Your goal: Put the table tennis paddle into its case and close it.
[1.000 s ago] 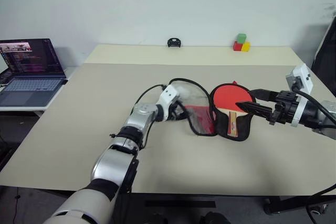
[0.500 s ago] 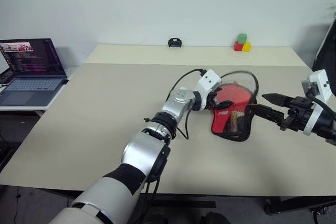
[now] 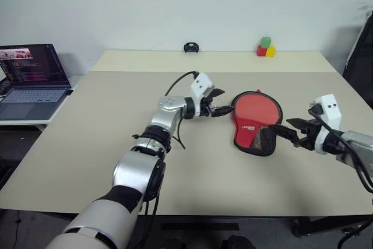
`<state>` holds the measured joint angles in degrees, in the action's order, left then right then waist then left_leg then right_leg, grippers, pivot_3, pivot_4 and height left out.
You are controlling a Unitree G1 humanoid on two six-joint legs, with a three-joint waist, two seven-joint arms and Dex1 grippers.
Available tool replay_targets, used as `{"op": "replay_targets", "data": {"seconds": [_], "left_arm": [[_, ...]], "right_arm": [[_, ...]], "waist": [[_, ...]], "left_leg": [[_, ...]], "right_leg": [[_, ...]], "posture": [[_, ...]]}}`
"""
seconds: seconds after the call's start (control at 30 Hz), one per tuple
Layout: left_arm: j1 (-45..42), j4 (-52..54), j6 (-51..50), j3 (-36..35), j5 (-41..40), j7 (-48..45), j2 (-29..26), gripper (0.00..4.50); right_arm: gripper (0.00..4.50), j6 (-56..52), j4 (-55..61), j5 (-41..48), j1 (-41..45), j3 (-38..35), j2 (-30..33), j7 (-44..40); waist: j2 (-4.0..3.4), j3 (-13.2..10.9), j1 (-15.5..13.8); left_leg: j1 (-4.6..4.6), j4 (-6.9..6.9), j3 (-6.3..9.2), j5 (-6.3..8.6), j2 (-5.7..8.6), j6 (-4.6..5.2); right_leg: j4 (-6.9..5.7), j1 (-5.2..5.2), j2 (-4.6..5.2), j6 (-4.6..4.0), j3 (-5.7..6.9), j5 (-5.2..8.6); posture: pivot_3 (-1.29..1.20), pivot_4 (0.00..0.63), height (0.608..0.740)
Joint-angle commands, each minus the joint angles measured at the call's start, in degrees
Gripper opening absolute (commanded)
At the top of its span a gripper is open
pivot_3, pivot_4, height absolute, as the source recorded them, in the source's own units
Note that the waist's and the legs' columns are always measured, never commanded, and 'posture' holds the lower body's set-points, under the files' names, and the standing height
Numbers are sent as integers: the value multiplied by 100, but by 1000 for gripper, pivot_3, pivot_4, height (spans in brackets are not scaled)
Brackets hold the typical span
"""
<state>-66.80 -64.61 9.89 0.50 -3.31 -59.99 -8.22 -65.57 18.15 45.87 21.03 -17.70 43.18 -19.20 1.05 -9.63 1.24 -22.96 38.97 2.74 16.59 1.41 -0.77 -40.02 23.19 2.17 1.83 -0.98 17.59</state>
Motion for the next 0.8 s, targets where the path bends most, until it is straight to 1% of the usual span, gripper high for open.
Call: {"op": "replay_targets", "data": {"seconds": [0.03, 0.1, 0.17, 0.27, 0.37, 0.47, 0.57, 0.63, 0.7, 0.73, 0.8], "left_arm": [[345, 1218, -334, -46, -353, -589, -299, 3992], [820, 2250, -872, -51, -571, -865, -668, 3992], [1174, 3074, -1374, -51, -755, -967, -922, 3992], [1598, 4011, -1911, -9, -890, -901, -1235, 3992], [1877, 4594, -2286, -43, -1001, -704, -1408, 3992], [2050, 4890, -2488, -56, -1035, -514, -1515, 3992], [2148, 5043, -2582, -34, -1068, -406, -1601, 3992], [2169, 5094, -2615, -17, -1096, -366, -1632, 3992], [2175, 5108, -2613, -5, -1090, -311, -1652, 3992], [2176, 5112, -2614, 1, -1090, -284, -1654, 3992], [2177, 5124, -2618, 14, -1104, -251, -1655, 3992]], "right_arm": [[3573, 453, -550, -464, 338, 246, -72, -62], [2886, 661, -1016, -723, 540, 456, -136, -175], [2245, 796, -1343, -917, 675, 599, -177, -265], [2245, 953, -1706, -1132, 807, 765, -249, -414], [2245, 1108, -2040, -1324, 924, 883, -359, -561], [2245, 1236, -2268, -1487, 1025, 919, -469, -638], [2854, 1234, -2366, -1582, 1105, 883, -547, -658], [3490, 1242, -2415, -1680, 1134, 886, -576, -617], [4275, 1318, -2534, -1802, 1173, 906, -612, -565], [4453, 1365, -2593, -1869, 1190, 919, -626, -558], [4453, 1418, -2673, -1955, 1221, 897, -679, -528]], "waist": [[0, 0, 10], [-1, 0, 37], [-1, 1, 45], [-2, 1, 56], [-3, 2, 49], [-3, 2, 45], [-3, 2, 43], [-3, 2, 44], [-3, 2, 44], [-3, 2, 44], [-4, 2, 44]], "left_leg": [[0, 1, 2, 0, 0, 0], [0, -1, 2, -9, 0, -16], [0, -2, 5, -11, -2, -20], [0, -1, 5, -11, -4, -20], [0, 1, 6, -10, -3, -18], [2, 3, 7, -8, -3, -14], [1, 3, 7, -1, -3, -2], [1, 3, 8, 0, -3, -1], [2, 3, 8, 0, -3, -1], [1, 3, 8, -1, -3, -1], [2, 3, 7, 0, -3, -1]], "right_leg": [[0, 0, 0, 0, -1, 0], [2, 0, 0, 0, -4, 0], [2, 0, 1, 0, -6, 0], [2, 0, 1, -1, -8, 0], [-1, -2, 2, -1, -6, 0], [-2, -4, 2, -1, -5, 0], [-3, -4, 2, -1, -4, 0], [-2, -4, 2, -1, -4, -1], [-2, -4, 3, -1, -3, -1], [-2, -4, 3, -1, -3, -1], [-3, -4, 3, -1, -4, -1]], "posture": [[0, 150, 740], [0, 150, 740], [0, 150, 740], [0, 150, 740], [0, 150, 740], [0, 150, 740], [0, 150, 740], [0, 150, 740], [0, 150, 740], [0, 150, 740], [0, 150, 740]]}}
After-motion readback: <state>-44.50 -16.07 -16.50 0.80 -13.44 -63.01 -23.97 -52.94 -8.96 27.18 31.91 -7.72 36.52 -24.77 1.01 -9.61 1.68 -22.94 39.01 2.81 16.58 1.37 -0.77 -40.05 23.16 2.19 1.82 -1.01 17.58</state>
